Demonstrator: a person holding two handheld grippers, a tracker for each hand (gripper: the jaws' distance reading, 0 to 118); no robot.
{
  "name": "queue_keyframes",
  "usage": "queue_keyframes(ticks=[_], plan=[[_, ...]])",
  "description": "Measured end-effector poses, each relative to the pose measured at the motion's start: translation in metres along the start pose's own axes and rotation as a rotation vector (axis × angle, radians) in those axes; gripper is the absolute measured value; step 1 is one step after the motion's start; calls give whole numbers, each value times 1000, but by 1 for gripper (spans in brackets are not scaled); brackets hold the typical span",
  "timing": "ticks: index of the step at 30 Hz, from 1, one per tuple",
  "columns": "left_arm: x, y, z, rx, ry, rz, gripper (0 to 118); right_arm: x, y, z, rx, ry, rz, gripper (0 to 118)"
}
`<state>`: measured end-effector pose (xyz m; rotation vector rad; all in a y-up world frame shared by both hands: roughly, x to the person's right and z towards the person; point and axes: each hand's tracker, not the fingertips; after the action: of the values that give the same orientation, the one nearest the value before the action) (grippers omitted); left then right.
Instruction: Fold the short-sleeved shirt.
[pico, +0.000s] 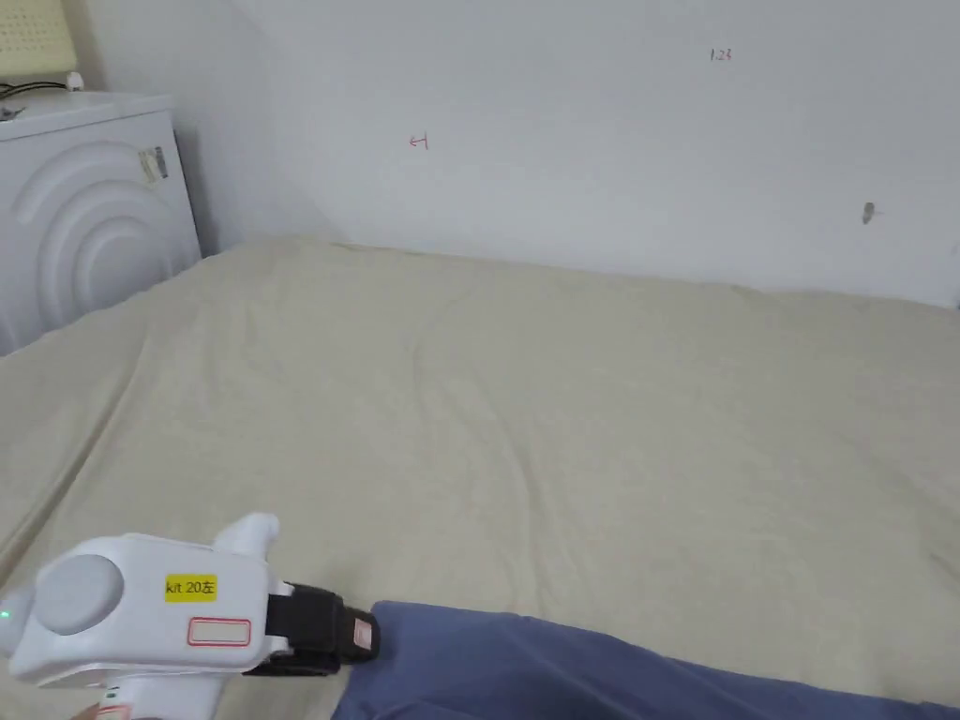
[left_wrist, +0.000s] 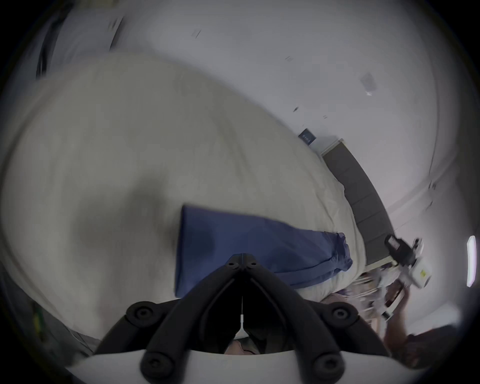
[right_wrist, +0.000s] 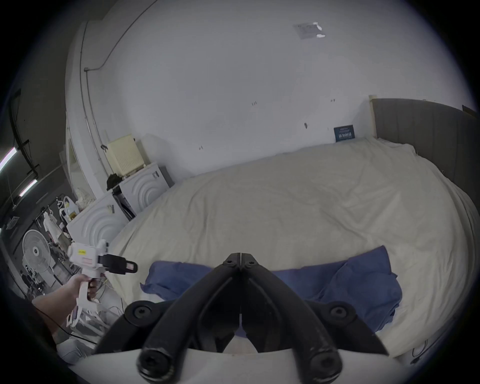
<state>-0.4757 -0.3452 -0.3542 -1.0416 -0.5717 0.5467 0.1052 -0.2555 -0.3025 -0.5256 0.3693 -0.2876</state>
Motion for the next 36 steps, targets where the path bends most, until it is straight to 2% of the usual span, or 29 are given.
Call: queue_keyframes(ticks=[1, 2, 3, 4, 5, 9, 11, 16, 22, 23, 24, 25, 26, 28, 30, 33, 36], plan=[[-14, 2, -3, -5, -12, 41, 26, -1, -2, -3, -21, -5, 2, 0], [-28, 6, -6, -13, -23, 46, 68, -2, -4, -6, -41, -5, 6, 0], [-39, 10, -10, -13, -33, 38, 90, -6, -5, -8, -55, -4, 12, 0], [-50, 11, -12, -33, -65, 50, 104, -8, -7, -10, -67, -4, 19, 0], [-62, 15, -15, -46, -119, 76, 113, -11, -8, -12, -77, -10, 30, 0], [-82, 26, -30, -92, -253, 103, 118, -21, -11, -23, -121, -28, 80, 0], [-87, 34, -38, -102, -336, 110, 118, -28, -11, -28, -129, -31, 84, 0], [-90, 33, -77, -201, -570, 228, 118, -37, -15, -42, -136, -21, 69, 0], [-52, 34, -81, -209, -396, 70, 116, -41, -19, -46, -164, -22, 87, 0], [-46, 34, -78, -207, -353, 63, 109, -43, -19, -46, -168, -21, 94, 0], [-42, 34, -76, -207, -301, 48, 95, -43, -20, -46, -170, -22, 97, 0], [-38, 33, -73, -203, -258, 24, 65, -42, -20, -46, -170, -25, 99, 0], [-32, 33, -73, -193, -184, -9, 7, -42, -20, -47, -168, -29, 94, 0], [-30, 33, -77, -175, -2, -70, 8, -42, -20, -46, -163, -30, 69, 0], [-27, 29, -77, -187, -73, -36, 8, -41, -18, -45, -153, -12, 49, 0], [-14, 33, -67, -171, 19, -36, 8, -44, -17, -43, -153, -2, 58, 0], [10, 40, -48, -160, 102, -160, 8, -45, -16, -43, -156, 0, 80, 0]])
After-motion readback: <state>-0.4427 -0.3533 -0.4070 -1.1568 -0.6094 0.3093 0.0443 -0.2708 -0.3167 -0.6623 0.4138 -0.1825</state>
